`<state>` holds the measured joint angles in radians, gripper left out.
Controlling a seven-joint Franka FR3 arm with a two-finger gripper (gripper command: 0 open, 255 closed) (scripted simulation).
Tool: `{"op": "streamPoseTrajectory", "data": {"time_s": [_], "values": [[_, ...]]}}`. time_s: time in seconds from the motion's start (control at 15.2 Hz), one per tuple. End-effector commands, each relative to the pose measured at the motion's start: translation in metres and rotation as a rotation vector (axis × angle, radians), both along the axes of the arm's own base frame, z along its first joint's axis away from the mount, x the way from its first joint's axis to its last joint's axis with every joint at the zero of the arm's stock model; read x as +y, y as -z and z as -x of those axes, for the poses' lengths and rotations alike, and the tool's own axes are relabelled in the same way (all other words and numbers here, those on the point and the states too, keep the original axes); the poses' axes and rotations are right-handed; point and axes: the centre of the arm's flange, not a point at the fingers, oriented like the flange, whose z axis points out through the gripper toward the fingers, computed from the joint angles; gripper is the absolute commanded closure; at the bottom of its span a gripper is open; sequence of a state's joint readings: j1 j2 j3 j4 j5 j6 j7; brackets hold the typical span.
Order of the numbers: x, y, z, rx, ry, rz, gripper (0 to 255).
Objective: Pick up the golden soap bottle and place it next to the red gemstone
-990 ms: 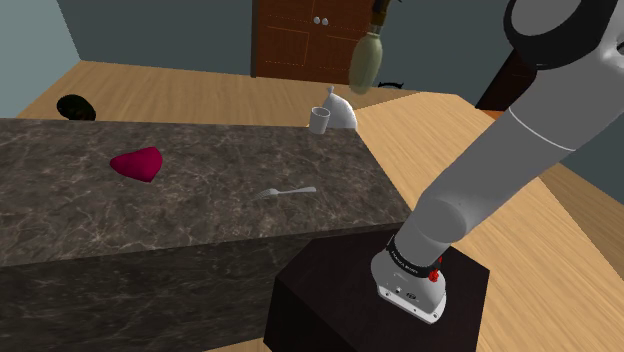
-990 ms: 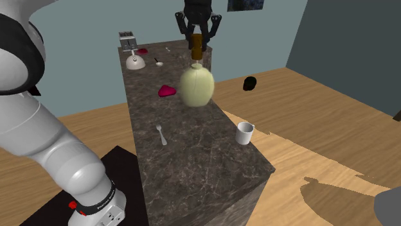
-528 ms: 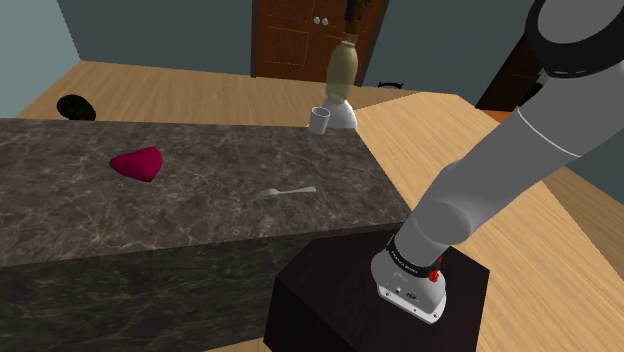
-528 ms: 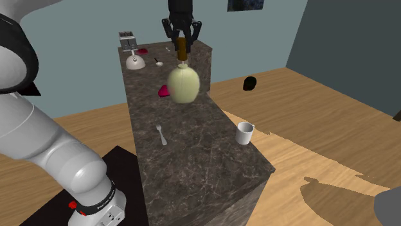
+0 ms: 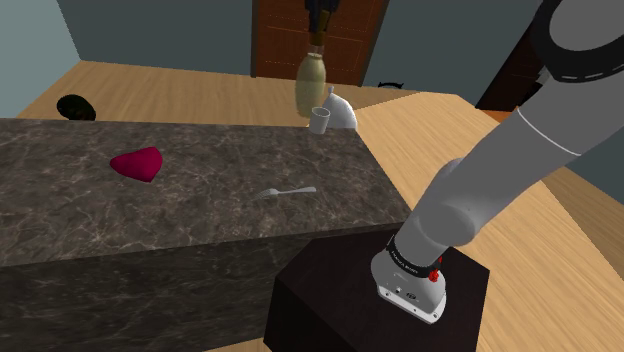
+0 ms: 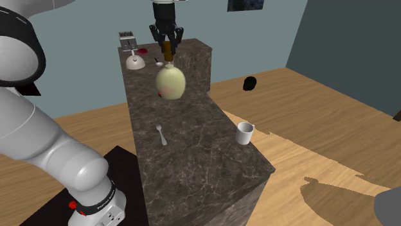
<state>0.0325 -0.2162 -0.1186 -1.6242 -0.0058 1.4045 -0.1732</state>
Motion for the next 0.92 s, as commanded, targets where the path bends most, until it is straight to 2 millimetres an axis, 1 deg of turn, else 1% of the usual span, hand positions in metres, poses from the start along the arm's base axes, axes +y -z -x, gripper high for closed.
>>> {"op": "streamPoseTrajectory", "data": {"time_s": [0.0, 0.86], "values": [[0.025, 0.009, -0.009, -0.001, 0.001, 0.0, 255], [0.179, 0.06, -0.064, -0.001, 0.001, 0.0, 255]]}}
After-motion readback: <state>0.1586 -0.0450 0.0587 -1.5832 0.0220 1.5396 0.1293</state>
